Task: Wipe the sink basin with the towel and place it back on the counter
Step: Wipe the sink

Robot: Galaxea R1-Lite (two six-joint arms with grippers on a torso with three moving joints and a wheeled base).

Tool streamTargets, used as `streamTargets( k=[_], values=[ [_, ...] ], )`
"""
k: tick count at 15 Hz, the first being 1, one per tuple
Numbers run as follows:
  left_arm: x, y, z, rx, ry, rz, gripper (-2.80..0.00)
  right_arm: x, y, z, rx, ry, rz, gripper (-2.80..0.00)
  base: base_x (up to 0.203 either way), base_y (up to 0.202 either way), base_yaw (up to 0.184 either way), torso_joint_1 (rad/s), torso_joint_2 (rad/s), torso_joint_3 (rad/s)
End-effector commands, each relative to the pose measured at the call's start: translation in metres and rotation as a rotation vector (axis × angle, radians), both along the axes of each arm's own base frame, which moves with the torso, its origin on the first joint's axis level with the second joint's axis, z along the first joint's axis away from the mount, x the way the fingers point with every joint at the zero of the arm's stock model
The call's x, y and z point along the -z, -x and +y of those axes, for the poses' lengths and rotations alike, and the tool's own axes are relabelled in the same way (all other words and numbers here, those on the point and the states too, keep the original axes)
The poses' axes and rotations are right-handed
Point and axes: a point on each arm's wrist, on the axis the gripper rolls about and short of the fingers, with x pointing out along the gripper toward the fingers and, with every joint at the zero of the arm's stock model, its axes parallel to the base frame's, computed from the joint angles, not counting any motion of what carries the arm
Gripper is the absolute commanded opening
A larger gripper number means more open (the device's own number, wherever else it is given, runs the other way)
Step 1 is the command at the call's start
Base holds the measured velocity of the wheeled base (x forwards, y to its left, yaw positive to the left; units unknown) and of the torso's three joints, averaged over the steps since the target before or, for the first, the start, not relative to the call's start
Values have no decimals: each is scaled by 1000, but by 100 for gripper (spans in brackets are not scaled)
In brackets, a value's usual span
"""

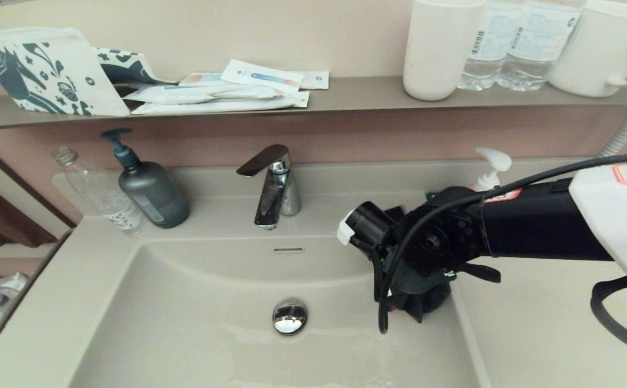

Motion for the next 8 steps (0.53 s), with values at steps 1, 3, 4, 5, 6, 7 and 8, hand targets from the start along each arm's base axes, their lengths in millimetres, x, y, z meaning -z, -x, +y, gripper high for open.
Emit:
streamTargets(
  k=[1,3,4,5,6,7,8],
  values=[
    [0,0,0,-1,0,1,-280,7,-4,4,1,10,8,-280,0,0,0,0,0,0],
    [0,0,0,-1,0,1,-280,12,0,1,1,30,32,-280,0,0,0,0,0,0],
    [0,0,0,-1,0,1,-280,16,8,-2,-5,50,57,-280,0,0,0,0,0,0],
    [0,0,0,-1,0,1,-280,20,17,-4,-20,69,80,-280,0,0,0,0,0,0],
    [0,0,0,-1,0,1,-280,22,30,-5,-41,89,100,-280,0,0,0,0,0,0],
    [0,0,0,-1,0,1,-280,22,46,-4,-67,98,110,-280,0,0,0,0,0,0],
    [0,0,0,-1,0,1,-280,19,59,-4,-89,99,113,-280,0,0,0,0,0,0]
  ],
)
